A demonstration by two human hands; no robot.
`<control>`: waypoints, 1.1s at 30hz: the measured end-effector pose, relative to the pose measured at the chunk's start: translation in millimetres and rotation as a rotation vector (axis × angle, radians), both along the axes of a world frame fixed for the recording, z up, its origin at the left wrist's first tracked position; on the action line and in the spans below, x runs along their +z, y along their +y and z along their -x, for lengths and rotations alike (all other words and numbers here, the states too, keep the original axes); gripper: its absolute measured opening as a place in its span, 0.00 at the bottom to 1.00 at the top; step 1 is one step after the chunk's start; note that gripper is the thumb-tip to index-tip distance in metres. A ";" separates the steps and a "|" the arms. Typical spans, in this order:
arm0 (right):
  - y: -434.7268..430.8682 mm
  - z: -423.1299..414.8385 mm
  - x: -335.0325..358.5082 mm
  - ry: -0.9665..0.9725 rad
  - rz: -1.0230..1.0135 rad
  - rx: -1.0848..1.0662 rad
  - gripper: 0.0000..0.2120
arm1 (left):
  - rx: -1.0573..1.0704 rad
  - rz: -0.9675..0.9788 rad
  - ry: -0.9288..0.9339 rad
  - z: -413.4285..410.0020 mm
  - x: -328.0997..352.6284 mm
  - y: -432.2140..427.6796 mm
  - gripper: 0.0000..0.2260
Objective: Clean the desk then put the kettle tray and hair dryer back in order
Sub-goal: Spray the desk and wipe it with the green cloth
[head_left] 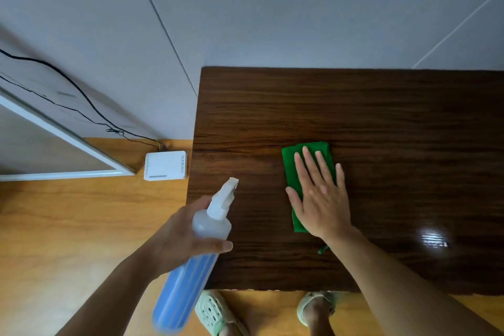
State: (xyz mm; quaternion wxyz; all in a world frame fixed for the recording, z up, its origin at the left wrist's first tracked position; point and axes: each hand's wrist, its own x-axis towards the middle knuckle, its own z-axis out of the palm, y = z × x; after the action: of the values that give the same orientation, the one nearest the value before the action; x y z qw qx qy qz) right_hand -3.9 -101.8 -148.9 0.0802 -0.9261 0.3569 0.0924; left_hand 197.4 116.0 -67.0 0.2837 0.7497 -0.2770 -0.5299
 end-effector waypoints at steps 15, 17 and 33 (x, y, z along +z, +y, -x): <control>-203.1 181.0 -6.7 0.013 0.062 -0.283 0.35 | -0.081 0.027 0.009 85.4 19.0 -155.2 0.41; -227.5 217.2 -7.1 0.012 0.066 -0.334 0.35 | -0.100 0.024 0.007 100.9 17.7 -174.4 0.37; -286.5 386.0 -0.9 -0.003 0.029 -0.832 0.39 | -0.184 0.096 0.139 222.3 72.7 -315.9 0.28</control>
State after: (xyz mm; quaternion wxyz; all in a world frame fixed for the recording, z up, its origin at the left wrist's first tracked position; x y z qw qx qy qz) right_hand -389.9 -388.2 -149.8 0.0983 -0.7040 0.7019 0.0456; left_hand -24.9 -199.9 5.7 0.2880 0.6682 -0.3492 -0.5904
